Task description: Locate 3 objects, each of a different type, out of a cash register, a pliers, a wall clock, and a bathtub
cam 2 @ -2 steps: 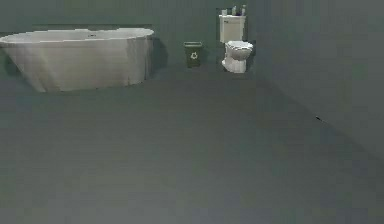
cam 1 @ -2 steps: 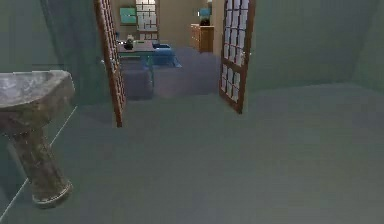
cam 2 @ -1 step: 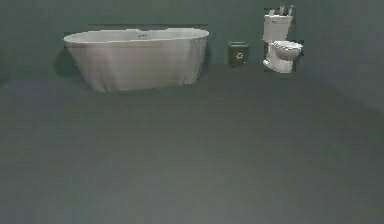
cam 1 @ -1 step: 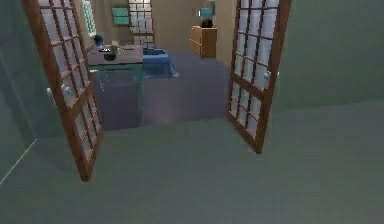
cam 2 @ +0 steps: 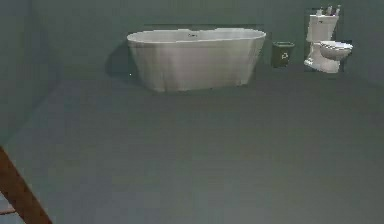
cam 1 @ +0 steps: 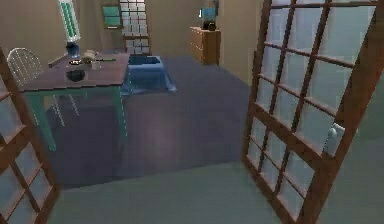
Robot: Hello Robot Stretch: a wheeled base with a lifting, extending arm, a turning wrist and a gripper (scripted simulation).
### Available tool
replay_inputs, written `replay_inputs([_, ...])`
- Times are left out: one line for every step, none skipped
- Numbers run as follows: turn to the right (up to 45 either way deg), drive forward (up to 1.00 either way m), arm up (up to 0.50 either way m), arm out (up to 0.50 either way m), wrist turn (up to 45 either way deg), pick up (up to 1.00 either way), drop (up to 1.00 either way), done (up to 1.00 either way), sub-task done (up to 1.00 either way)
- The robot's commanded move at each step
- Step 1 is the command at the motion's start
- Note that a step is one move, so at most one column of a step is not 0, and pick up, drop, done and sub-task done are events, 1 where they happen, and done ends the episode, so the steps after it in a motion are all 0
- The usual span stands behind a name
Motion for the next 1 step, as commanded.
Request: replay_inputs([0.0, 1.0, 0.0, 0.0, 0.0, 0.0, 0.0, 0.0, 0.0])
